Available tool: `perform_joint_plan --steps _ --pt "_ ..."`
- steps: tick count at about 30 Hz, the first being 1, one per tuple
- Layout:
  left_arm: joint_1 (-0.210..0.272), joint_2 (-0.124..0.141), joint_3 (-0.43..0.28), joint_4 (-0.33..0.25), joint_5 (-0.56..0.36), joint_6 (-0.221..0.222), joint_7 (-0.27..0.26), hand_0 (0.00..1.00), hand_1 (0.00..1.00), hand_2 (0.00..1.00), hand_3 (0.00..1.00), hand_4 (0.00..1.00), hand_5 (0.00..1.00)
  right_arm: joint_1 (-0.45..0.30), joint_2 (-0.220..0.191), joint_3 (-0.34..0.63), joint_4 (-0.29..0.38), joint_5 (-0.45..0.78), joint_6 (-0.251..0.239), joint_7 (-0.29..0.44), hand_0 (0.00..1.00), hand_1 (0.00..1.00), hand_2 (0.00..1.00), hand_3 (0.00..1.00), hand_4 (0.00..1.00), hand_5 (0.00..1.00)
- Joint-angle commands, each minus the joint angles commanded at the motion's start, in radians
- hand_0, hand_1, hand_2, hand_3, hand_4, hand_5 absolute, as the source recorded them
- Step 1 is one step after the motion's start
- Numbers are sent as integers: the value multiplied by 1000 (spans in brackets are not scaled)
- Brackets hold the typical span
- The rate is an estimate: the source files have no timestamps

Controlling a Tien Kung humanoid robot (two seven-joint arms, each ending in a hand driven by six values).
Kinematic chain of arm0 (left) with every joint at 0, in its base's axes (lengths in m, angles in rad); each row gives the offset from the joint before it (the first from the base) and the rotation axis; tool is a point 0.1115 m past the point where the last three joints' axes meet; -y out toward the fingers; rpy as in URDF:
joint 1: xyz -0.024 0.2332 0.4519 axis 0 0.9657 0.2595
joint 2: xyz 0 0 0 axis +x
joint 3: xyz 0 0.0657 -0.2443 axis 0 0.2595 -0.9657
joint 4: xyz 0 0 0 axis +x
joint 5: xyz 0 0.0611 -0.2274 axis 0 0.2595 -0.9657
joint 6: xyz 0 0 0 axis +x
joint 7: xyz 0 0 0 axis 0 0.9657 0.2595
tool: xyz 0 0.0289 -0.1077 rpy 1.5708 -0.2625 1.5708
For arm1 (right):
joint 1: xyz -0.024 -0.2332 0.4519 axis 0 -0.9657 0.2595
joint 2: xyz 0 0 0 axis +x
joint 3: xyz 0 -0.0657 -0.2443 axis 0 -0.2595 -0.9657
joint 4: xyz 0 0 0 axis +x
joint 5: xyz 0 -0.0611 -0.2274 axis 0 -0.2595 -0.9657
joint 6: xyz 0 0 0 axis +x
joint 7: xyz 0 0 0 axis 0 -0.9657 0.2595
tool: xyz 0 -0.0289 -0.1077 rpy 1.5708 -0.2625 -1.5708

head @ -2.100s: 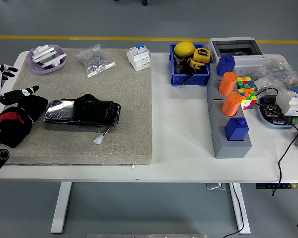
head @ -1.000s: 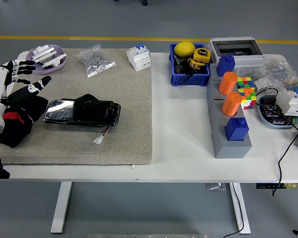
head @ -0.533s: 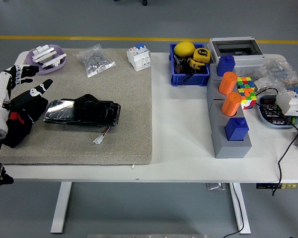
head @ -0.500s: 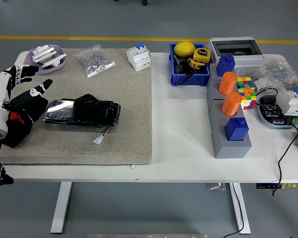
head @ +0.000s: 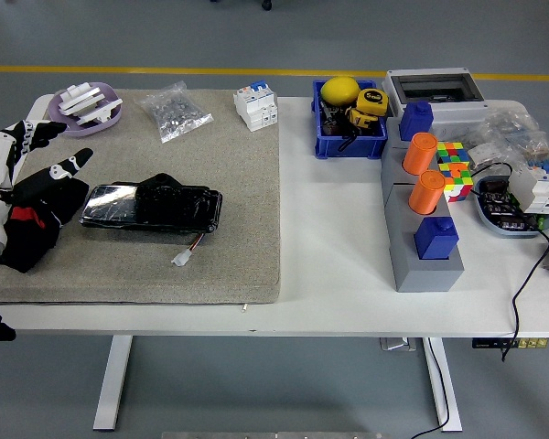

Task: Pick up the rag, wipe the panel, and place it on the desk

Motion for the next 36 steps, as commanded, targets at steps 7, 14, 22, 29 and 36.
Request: perform_joint_plan --steps 7,14,22,29,36 --pt "2 9 -2 -21 -11 -7 2 738 764 724 632 950 426 9 3 16 2 -22 -2 -8 715 635 687 636 998 554" --pt "3 12 -8 -40 -15 -8 -3 729 756 722 633 946 417 8 3 55 1 -59 -5 -24 716 635 687 636 998 556" --pt "2 16 -20 -27 -21 -21 -13 726 754 725 625 943 395 14 -2 79 12 -110 -3 -44 716 637 688 636 998 556" --pt "3 27 -30 -24 -68 -41 -21 728 752 724 626 943 391 12 1 72 12 -96 -5 -40 716 640 688 637 998 557" --pt "3 35 -31 -12 -95 -52 -20 725 753 724 627 943 393 14 3 59 11 -77 -6 -33 716 640 688 637 998 557"
